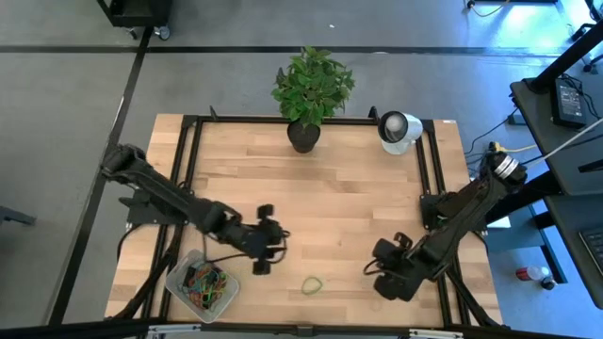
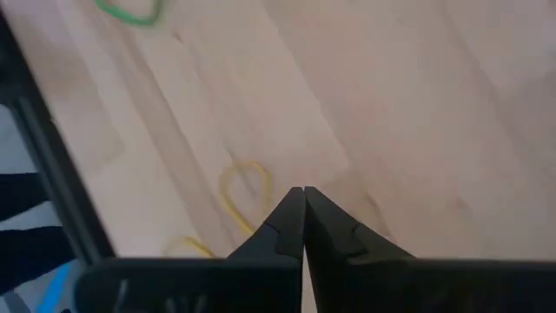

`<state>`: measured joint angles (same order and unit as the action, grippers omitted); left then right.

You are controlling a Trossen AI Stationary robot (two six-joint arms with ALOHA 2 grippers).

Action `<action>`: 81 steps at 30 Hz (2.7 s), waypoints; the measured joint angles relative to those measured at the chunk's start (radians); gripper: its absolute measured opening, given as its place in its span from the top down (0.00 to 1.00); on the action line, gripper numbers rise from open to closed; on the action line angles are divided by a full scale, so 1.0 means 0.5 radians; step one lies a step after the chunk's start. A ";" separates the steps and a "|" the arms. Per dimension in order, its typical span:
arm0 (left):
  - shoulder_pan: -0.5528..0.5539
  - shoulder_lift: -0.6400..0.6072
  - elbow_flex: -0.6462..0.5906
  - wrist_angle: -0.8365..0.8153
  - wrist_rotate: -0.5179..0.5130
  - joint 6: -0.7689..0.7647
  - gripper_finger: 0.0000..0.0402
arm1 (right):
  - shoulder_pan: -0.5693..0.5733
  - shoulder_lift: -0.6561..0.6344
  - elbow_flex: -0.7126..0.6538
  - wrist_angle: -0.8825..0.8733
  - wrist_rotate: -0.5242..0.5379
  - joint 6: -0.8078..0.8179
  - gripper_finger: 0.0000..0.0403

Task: Pick and place rubber bands into bin
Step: Put the green rubber band into the gray bin

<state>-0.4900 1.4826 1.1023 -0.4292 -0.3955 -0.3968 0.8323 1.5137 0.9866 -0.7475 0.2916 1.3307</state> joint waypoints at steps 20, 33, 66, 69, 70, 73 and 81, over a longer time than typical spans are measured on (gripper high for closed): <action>0.174 1.247 0.974 -0.236 0.606 0.269 0.64 | 0.080 -0.545 -0.616 0.013 0.004 -0.213 0.98; 0.146 1.593 1.222 -0.325 0.664 0.488 0.64 | 0.103 -0.573 -0.680 0.096 0.004 -0.217 0.97; -0.311 0.214 0.840 -1.963 0.486 -1.228 0.99 | 0.145 -0.571 -0.680 0.282 0.154 0.054 0.98; -0.499 0.161 0.639 -1.931 0.588 -1.534 0.99 | 0.144 -0.569 -0.680 0.362 0.163 0.060 0.98; -0.564 0.168 0.572 -1.883 0.622 -1.628 0.99 | 0.144 -0.569 -0.680 0.390 0.164 0.060 0.98; -0.750 0.158 0.407 -1.650 0.704 -1.867 0.99 | 0.144 -0.553 -0.680 0.486 0.164 0.060 0.99; -1.023 0.163 0.093 -1.264 0.694 -2.427 0.97 | 0.117 -0.389 -0.585 0.557 0.163 0.248 1.00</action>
<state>-1.0015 1.5639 1.1488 -1.0610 -0.0484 -1.6103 0.8909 1.3190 0.6942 -0.4691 0.3733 1.4547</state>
